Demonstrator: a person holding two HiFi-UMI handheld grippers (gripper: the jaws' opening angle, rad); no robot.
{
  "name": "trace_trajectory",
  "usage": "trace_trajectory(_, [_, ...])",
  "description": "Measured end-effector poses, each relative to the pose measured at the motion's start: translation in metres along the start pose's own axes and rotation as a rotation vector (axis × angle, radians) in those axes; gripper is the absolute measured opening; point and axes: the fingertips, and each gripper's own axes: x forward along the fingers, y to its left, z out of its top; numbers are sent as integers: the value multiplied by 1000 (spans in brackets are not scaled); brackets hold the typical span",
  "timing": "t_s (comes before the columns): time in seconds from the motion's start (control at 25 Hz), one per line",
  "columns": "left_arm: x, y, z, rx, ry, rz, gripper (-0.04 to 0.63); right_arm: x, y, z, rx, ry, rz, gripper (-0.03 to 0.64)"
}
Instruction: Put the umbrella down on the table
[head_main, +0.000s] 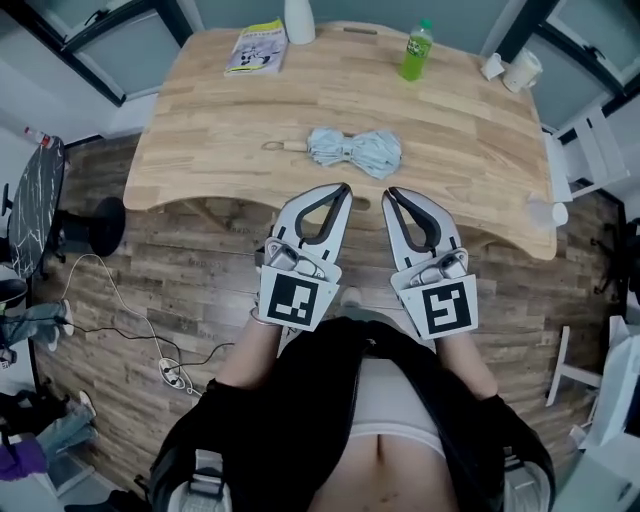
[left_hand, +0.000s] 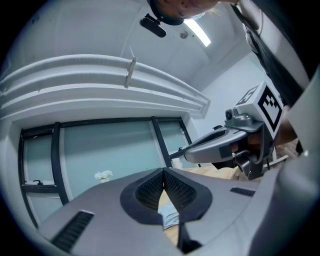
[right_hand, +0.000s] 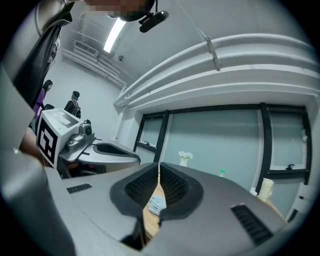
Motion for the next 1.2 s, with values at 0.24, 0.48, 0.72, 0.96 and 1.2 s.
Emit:
trace_trajectory(0.24, [-18, -6, 11, -14, -29, -31, 6, -14, 13, 9, -4, 7, -44, 35])
trace_trajectory(0.48, [-55, -18, 13, -31, -26, -46, 6, -38, 47, 13, 25, 11, -70, 35])
trace_trajectory(0.72, [-96, -36, 20, -25, -23, -44, 6, -66, 77, 18, 14, -5, -69, 35])
trace_trajectory(0.96, [-141, -53, 25, -29, -22, -27, 6, -91, 118, 30, 44, -23, -57, 35])
trace_trajectory(1.2, [-176, -66, 32, -44, -22, -27, 6, -113, 149, 43, 30, -45, -45, 35])
